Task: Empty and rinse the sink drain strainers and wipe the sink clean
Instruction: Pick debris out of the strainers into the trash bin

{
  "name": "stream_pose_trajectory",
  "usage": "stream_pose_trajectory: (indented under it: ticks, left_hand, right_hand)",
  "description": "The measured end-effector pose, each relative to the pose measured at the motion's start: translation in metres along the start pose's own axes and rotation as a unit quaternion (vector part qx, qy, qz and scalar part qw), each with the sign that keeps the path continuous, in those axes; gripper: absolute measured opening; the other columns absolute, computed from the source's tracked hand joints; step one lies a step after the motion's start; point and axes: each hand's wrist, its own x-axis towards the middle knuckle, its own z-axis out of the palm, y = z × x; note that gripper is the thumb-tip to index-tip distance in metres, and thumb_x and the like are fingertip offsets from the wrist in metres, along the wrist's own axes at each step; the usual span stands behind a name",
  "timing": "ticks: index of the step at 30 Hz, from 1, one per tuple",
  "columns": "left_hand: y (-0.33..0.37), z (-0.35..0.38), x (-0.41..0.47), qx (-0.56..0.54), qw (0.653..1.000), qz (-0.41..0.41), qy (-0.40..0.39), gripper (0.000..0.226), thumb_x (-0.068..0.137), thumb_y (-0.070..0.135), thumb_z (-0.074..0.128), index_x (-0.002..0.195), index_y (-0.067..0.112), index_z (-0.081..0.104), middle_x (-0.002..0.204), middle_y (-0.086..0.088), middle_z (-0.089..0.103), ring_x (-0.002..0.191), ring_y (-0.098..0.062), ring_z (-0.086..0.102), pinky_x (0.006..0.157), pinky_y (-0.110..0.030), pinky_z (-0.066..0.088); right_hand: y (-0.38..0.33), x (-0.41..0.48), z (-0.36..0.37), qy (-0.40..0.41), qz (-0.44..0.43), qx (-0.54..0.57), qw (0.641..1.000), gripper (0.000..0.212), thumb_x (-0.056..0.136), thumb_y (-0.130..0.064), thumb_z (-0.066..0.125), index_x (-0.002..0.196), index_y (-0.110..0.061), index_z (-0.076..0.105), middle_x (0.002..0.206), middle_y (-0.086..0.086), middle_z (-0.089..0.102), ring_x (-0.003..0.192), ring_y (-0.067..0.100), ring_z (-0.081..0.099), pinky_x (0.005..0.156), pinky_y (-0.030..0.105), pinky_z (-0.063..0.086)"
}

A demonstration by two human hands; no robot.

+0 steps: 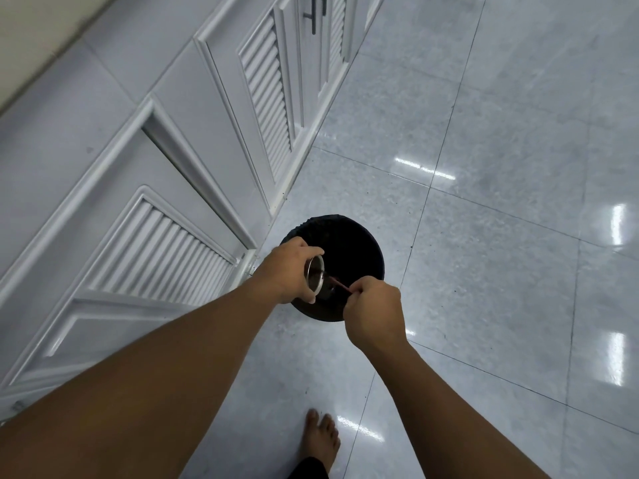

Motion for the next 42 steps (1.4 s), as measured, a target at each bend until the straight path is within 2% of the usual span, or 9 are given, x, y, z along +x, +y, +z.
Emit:
stream_pose_trajectory:
  ticks: [8, 16, 19, 22, 26, 30, 36, 39, 42]
  left_hand:
    - [-0.005, -0.005, -0.004, -0.036, 0.998, 0.02, -0.047, 0.094, 0.054, 0.03, 0.096, 0.138, 0.035, 0.053, 0.128, 0.008, 0.055, 0.114, -0.016, 0.053, 0.094, -0.031, 0.049]
    - [-0.01, -0.006, -0.007, -0.069, 0.997, 0.011, -0.038, 0.094, 0.052, 0.028, 0.098, 0.136, 0.033, 0.056, 0.127, 0.007, 0.056, 0.115, -0.017, 0.053, 0.094, -0.031, 0.049]
    - [-0.008, -0.004, -0.006, -0.062, 0.997, 0.016, -0.035, 0.094, 0.052, 0.027, 0.097, 0.136, 0.034, 0.055, 0.128, 0.008, 0.056, 0.113, -0.016, 0.053, 0.092, -0.029, 0.049]
    - [-0.006, -0.001, -0.005, -0.048, 0.998, 0.014, -0.035, 0.095, 0.053, 0.028, 0.097, 0.137, 0.033, 0.054, 0.128, 0.008, 0.054, 0.113, -0.016, 0.053, 0.093, -0.03, 0.05]
    - [-0.003, 0.001, -0.005, -0.032, 0.999, 0.002, -0.04, 0.097, 0.053, 0.029, 0.097, 0.139, 0.032, 0.053, 0.128, 0.008, 0.052, 0.112, -0.017, 0.052, 0.091, -0.033, 0.053]
    - [0.004, 0.005, -0.006, 0.003, 0.999, 0.002, -0.037, 0.097, 0.054, 0.032, 0.095, 0.14, 0.031, 0.051, 0.13, 0.006, 0.05, 0.115, -0.019, 0.051, 0.092, -0.032, 0.051]
    - [0.009, 0.001, -0.008, 0.052, 0.998, -0.033, -0.019, 0.098, 0.057, 0.033, 0.093, 0.144, 0.031, 0.047, 0.131, 0.003, 0.047, 0.117, -0.024, 0.051, 0.094, -0.036, 0.052]
    - [0.011, -0.001, -0.009, 0.052, 0.997, -0.044, -0.021, 0.098, 0.058, 0.032, 0.092, 0.144, 0.031, 0.046, 0.132, 0.003, 0.046, 0.119, -0.026, 0.051, 0.096, -0.04, 0.052]
    - [0.013, 0.003, -0.008, 0.049, 0.998, -0.039, -0.021, 0.097, 0.058, 0.033, 0.092, 0.144, 0.031, 0.047, 0.131, 0.003, 0.047, 0.118, -0.025, 0.051, 0.097, -0.041, 0.052]
  right_hand:
    - [-0.012, -0.002, 0.005, -0.037, -0.081, 0.005, 0.996, 0.024, 0.099, -0.006, 0.054, 0.118, -0.011, 0.068, 0.108, 0.008, 0.069, 0.091, 0.024, 0.065, 0.072, 0.025, 0.049]
    - [-0.004, -0.002, 0.002, -0.036, -0.048, -0.036, 0.998, 0.021, 0.097, -0.004, 0.055, 0.11, -0.009, 0.071, 0.088, 0.004, 0.062, 0.072, 0.018, 0.059, 0.058, 0.02, 0.043]
    - [-0.009, -0.005, 0.007, -0.081, -0.058, -0.055, 0.994, 0.022, 0.097, -0.004, 0.056, 0.113, -0.009, 0.071, 0.103, 0.01, 0.069, 0.086, 0.023, 0.065, 0.068, 0.025, 0.049]
    - [-0.008, 0.002, 0.005, -0.079, -0.035, -0.065, 0.994, 0.023, 0.097, -0.003, 0.055, 0.115, -0.007, 0.07, 0.106, 0.011, 0.069, 0.085, 0.022, 0.062, 0.075, 0.027, 0.052]
    - [-0.008, 0.004, 0.003, -0.059, -0.021, -0.074, 0.995, 0.021, 0.096, -0.003, 0.057, 0.114, -0.006, 0.069, 0.097, 0.01, 0.066, 0.077, 0.02, 0.058, 0.072, 0.025, 0.051]
    - [-0.011, 0.0, 0.007, -0.071, -0.025, -0.074, 0.994, 0.024, 0.098, -0.004, 0.057, 0.12, -0.007, 0.066, 0.106, 0.01, 0.067, 0.081, 0.019, 0.056, 0.077, 0.025, 0.051]
    - [-0.004, -0.004, -0.002, -0.035, 0.01, -0.061, 0.997, 0.03, 0.098, -0.003, 0.054, 0.126, -0.007, 0.063, 0.1, 0.007, 0.059, 0.084, 0.021, 0.058, 0.08, 0.024, 0.051]
    - [-0.011, -0.009, -0.003, -0.052, -0.01, -0.059, 0.997, 0.028, 0.098, -0.003, 0.054, 0.124, -0.008, 0.064, 0.103, 0.008, 0.063, 0.085, 0.02, 0.059, 0.075, 0.024, 0.049]
    - [-0.02, -0.01, 0.004, -0.074, -0.047, -0.069, 0.994, 0.028, 0.1, -0.006, 0.055, 0.126, -0.009, 0.064, 0.113, 0.009, 0.067, 0.096, 0.021, 0.064, 0.086, 0.026, 0.054]
